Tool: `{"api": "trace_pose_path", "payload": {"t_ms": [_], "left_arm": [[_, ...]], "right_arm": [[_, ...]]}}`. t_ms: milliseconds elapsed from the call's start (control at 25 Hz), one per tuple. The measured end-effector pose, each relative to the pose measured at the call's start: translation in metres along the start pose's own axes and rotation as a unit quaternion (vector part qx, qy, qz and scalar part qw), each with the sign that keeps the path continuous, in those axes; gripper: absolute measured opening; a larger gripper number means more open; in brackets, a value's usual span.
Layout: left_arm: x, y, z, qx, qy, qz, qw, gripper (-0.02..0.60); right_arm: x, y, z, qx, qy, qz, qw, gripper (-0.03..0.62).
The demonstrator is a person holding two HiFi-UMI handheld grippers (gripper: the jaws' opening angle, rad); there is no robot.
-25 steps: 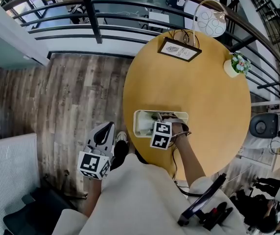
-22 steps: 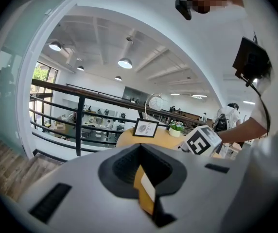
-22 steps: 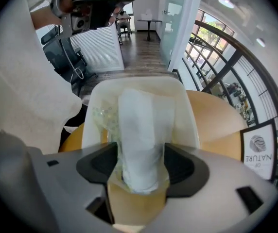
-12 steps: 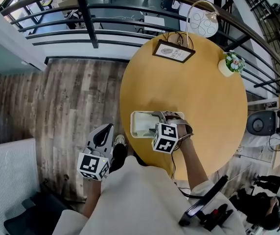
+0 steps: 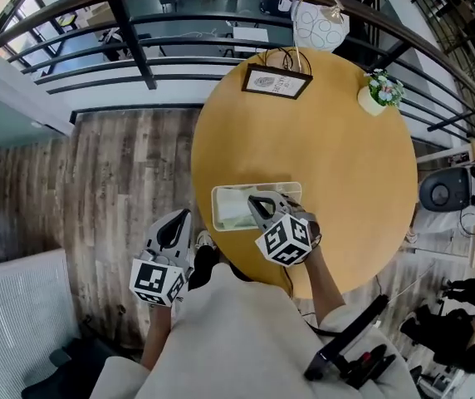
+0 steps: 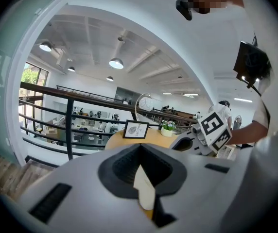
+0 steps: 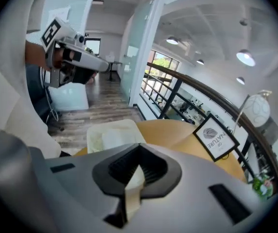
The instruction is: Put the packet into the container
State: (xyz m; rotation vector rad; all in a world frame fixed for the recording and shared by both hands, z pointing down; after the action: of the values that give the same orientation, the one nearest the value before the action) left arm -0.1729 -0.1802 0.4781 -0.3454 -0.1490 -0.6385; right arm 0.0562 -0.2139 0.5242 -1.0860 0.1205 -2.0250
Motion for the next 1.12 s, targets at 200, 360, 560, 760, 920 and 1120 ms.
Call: {"api": "trace_pose_path", "payload": {"t_ms": [200, 360, 560, 760, 920, 1120], "left_arm": [[0.019, 0.019, -0.009, 0.022, -0.009, 0.025, 0.9994, 0.005], [0.042, 0.042, -0.017, 0.05, -0.013, 0.05, 0.9974, 0.005], [0.061, 0.07, -0.021, 0.078, -0.019, 0.058, 0.9951, 0.005], [0.06, 0.092, -0.024, 0.1, -0.021, 0.057, 0.9931, 0.005], [0.057, 0.098, -0.029, 0.119, -0.02, 0.059, 0.991, 0.005], [0.036, 0.107, -0.031, 0.136, -0.012, 0.062, 0.9887, 0.005]], "right_arm": [[-0.029, 0.014, 0.004, 0.144, 0.08, 0.014, 0.986, 0.006], [-0.058, 0.024, 0.018, 0.263, 0.162, 0.026, 0.951, 0.005], [-0.091, 0.033, 0.039, 0.317, 0.214, 0.055, 0.922, 0.005], [-0.112, 0.033, 0.052, 0.337, 0.233, 0.048, 0.911, 0.005], [-0.12, 0.021, 0.057, 0.355, 0.24, 0.053, 0.902, 0.005], [-0.133, -0.003, 0.047, 0.347, 0.247, 0.055, 0.903, 0.005]]}}
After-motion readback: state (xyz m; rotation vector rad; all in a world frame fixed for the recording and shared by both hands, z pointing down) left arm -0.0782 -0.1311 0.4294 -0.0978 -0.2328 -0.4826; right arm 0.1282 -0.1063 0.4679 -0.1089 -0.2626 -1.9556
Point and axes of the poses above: the fingertips, and each gripper's own axes: x forward along the fingers, y to its right, z out of its underside, the point moved 9 cm from there along -x, backward along the fingers, and after that the axes turned 15 degrees about z, right-handed, at the moved point
